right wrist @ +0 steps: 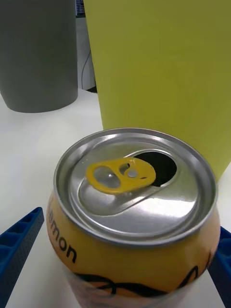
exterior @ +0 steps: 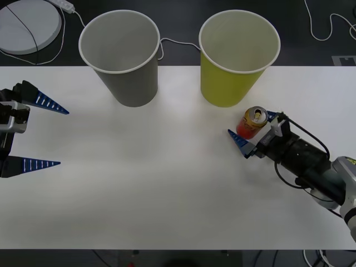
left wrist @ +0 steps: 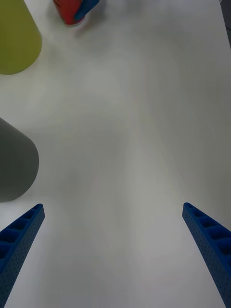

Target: Put the can into the green bin and the plastic bottle into the gray bin

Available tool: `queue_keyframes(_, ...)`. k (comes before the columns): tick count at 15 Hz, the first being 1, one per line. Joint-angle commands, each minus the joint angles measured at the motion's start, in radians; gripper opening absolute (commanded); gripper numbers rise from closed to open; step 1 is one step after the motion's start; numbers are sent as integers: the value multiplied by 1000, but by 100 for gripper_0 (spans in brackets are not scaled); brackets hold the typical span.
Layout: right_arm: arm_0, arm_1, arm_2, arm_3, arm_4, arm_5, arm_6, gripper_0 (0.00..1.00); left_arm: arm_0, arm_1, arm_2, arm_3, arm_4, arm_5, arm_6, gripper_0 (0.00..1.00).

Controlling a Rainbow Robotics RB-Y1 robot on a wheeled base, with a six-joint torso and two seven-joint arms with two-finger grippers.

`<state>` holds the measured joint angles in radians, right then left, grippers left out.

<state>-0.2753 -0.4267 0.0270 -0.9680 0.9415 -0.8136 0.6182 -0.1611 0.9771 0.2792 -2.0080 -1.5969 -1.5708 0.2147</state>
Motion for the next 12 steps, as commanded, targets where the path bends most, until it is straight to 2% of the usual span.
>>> queue_keyframes(1,-4,-1,5,-1,0,7,2,100,0,0,0,0,0,0,0,100)
queue_keyframes(2,-4,0,5,0,0,7,5,93,0,0,0,0,0,0,0,100)
queue_keyframes(3,-4,-1,5,0,0,7,6,31,0,0,0,0,0,0,0,100)
queue_keyframes(4,-5,-1,5,0,2,7,8,0,0,0,0,0,0,0,0,100)
queue_keyframes(12,-5,-20,7,-1,5,-25,-9,0,0,0,0,0,0,0,0,100)
